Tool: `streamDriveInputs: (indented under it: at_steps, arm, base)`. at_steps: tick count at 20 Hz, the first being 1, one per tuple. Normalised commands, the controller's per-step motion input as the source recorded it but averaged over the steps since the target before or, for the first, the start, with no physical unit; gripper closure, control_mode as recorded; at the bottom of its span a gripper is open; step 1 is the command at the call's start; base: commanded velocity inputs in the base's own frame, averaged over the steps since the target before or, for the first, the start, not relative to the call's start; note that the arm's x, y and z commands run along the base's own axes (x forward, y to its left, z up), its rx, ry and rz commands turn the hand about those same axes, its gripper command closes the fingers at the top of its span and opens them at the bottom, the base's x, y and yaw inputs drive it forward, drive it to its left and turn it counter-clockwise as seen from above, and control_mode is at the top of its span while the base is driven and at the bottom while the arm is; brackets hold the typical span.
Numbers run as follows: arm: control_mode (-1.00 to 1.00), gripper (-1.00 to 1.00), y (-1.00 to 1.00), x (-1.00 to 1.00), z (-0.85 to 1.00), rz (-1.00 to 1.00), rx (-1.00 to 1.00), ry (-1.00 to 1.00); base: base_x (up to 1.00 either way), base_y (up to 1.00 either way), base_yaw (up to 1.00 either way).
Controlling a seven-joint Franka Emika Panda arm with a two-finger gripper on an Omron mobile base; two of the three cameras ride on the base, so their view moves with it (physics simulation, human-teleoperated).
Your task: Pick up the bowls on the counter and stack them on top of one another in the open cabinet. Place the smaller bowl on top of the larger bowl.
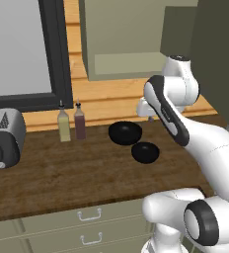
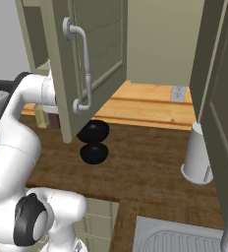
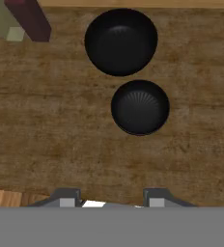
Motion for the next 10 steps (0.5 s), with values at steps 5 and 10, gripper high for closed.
streamDriveInputs:
  at_steps: [5, 10]
  arm:
    - [-1.00, -1.00, 0.05, -0.17, -0.35, -0.01, -0.09, 0.00]
    - [-1.00, -1.00, 0.00, 0.06, -1.00, 0.00, -0.14, 0.34]
  base:
    - [0.00, 0.00, 0.00]
    - [0.00, 0.00, 0.00]
